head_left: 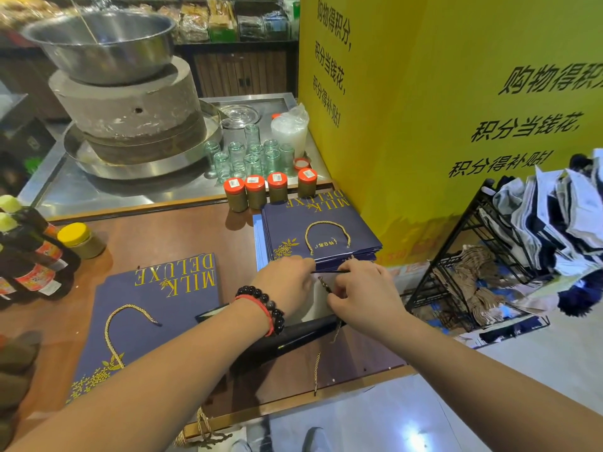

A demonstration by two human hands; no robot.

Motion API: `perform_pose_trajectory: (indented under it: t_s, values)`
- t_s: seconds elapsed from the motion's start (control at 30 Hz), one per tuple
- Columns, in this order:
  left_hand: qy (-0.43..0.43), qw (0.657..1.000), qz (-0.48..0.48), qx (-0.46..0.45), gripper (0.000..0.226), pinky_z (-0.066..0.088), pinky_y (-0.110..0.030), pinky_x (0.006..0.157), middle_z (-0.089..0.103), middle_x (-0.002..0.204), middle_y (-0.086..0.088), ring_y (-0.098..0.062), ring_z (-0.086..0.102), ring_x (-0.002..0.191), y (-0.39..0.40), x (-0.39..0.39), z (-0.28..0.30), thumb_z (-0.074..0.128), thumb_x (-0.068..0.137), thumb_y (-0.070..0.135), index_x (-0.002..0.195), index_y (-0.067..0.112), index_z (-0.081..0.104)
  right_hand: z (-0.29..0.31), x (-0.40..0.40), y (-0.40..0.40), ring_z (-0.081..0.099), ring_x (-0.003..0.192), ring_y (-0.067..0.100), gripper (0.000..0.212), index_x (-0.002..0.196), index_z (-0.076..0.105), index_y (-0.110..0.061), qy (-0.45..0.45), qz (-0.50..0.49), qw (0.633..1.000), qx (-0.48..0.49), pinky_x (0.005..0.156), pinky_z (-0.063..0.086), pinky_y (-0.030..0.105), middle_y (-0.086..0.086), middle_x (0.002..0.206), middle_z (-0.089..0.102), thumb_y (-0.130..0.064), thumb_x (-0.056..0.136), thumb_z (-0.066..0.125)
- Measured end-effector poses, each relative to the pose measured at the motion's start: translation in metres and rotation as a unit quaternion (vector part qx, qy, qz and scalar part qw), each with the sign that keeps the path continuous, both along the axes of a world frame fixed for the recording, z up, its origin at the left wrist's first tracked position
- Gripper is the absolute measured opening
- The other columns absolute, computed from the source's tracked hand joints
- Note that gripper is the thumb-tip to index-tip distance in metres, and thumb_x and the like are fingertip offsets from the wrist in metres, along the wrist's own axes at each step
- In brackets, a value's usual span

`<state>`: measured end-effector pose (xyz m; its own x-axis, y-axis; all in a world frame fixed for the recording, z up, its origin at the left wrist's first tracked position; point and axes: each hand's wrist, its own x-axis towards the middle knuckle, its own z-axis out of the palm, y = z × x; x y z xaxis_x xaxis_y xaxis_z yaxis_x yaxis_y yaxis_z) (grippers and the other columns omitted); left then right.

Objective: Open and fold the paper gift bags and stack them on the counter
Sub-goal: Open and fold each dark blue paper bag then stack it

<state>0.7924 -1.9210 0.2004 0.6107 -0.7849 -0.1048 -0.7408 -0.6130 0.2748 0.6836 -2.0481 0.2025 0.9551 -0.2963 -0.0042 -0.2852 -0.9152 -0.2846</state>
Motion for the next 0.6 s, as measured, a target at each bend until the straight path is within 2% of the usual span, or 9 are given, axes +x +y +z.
perform_pose_trajectory:
  t_s: [0.1,0.2,0.4,0.6]
  values:
    - [-0.011,1.0,0.002,0.002,0.02,0.04,-0.034,0.067,0.057,0.089,-0.004,-0.025,0.056,0.083,0.002,0.003,0.003,0.041,0.1,0.03,0.084,0.019,0.043,-0.007,-0.003,-0.004,0.053,0.11,0.018,0.02,0.07,0.074,-0.023,-0.048,-0.009,0.999,0.023,0.095,0.039,0.036,-0.005,0.11,0.061,-0.036,0.077,0.061]
    - [-0.013,1.0,0.002,0.0,0.02,0.037,-0.031,0.066,0.056,0.086,-0.002,-0.022,0.053,0.079,0.003,0.001,0.005,0.04,0.101,0.028,0.084,0.018,0.045,-0.013,-0.009,-0.008,0.053,0.114,0.023,0.019,0.064,0.073,-0.019,-0.097,-0.024,0.992,0.073,0.093,0.044,0.038,0.006,0.119,0.06,-0.031,0.075,0.064]
    - [-0.012,1.0,0.011,0.001,0.021,0.037,-0.031,0.064,0.051,0.081,0.001,-0.022,0.052,0.076,0.004,0.005,0.005,0.039,0.101,0.028,0.084,0.019,0.046,-0.025,-0.029,-0.006,0.055,0.111,0.021,0.025,0.07,0.074,-0.018,-0.223,-0.017,0.966,0.13,0.088,0.048,0.04,0.004,0.118,0.057,-0.037,0.078,0.06]
    - [-0.04,0.999,0.022,0.007,0.019,0.034,-0.031,0.06,0.05,0.08,0.003,-0.022,0.055,0.081,0.005,0.015,0.009,0.04,0.1,0.028,0.086,0.018,0.048,-0.03,-0.037,-0.005,0.057,0.104,0.017,0.019,0.069,0.07,-0.019,-0.248,-0.018,0.964,0.095,0.083,0.047,0.044,0.002,0.108,0.06,-0.032,0.08,0.063]
